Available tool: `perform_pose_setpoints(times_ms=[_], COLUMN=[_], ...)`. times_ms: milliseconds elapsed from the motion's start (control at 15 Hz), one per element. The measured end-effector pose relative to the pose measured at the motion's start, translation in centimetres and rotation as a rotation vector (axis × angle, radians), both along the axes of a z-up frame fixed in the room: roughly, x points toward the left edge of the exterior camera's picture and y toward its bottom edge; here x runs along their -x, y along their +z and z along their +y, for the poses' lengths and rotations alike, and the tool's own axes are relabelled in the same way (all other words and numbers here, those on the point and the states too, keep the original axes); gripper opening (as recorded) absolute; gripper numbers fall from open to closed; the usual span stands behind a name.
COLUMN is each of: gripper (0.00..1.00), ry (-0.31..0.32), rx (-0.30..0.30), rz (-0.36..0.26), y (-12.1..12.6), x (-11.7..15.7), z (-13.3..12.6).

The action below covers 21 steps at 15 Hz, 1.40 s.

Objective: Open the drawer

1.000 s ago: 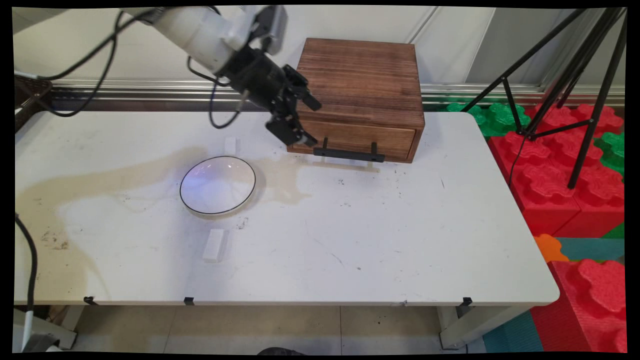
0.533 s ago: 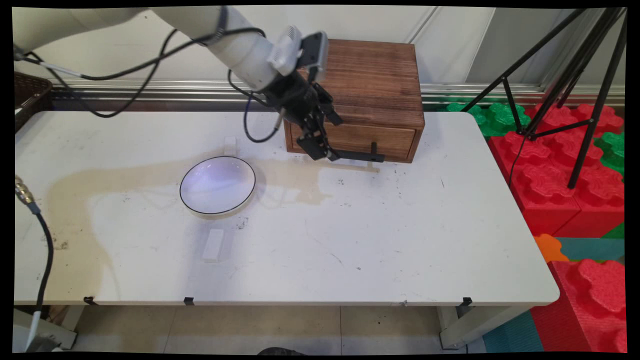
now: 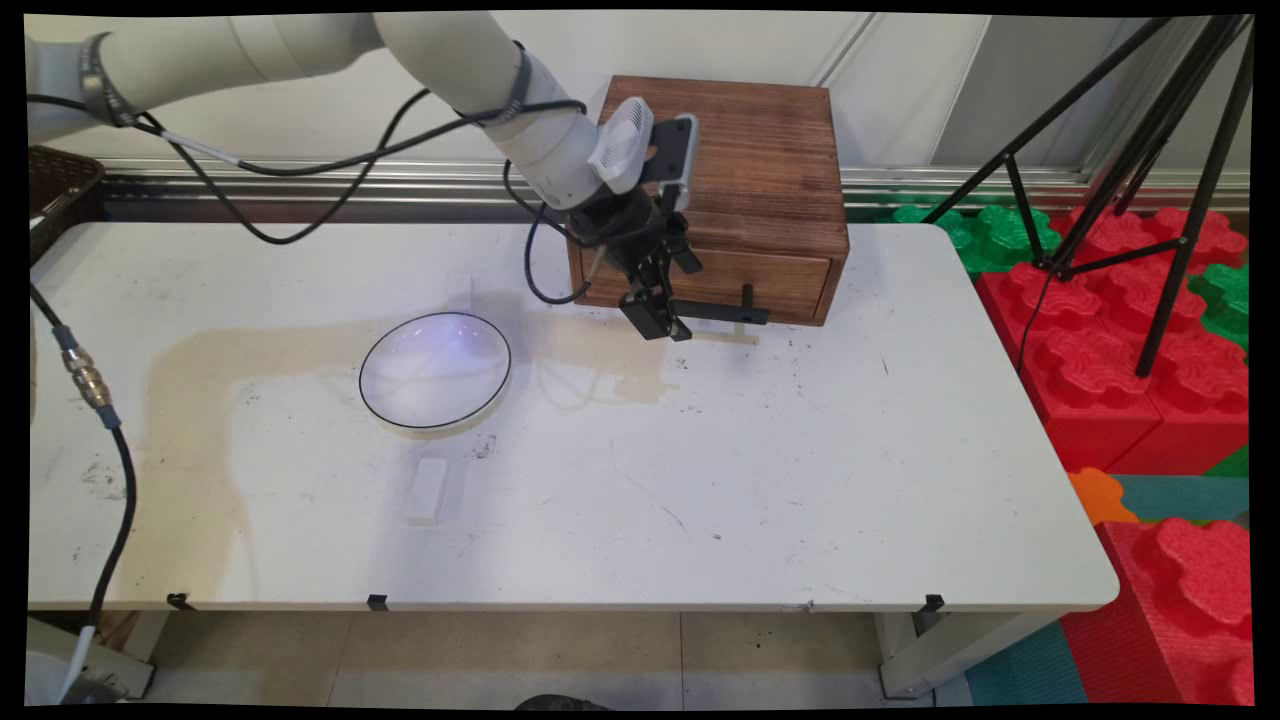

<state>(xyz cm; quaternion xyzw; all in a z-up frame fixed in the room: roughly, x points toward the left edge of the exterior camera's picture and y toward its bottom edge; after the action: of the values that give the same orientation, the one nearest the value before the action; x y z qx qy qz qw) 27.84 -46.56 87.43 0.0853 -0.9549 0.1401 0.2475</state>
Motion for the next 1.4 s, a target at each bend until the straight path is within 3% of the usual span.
perform_pose_setpoints(times_ms=[867,1400], gripper=[1.00,1.00], ry=[-0.030,-0.049], rx=[0.011,-0.010], rz=[-0.092,-0.119], y=[-3.9,-6.0], x=[0.9,1.0], z=[-3.4,-3.8])
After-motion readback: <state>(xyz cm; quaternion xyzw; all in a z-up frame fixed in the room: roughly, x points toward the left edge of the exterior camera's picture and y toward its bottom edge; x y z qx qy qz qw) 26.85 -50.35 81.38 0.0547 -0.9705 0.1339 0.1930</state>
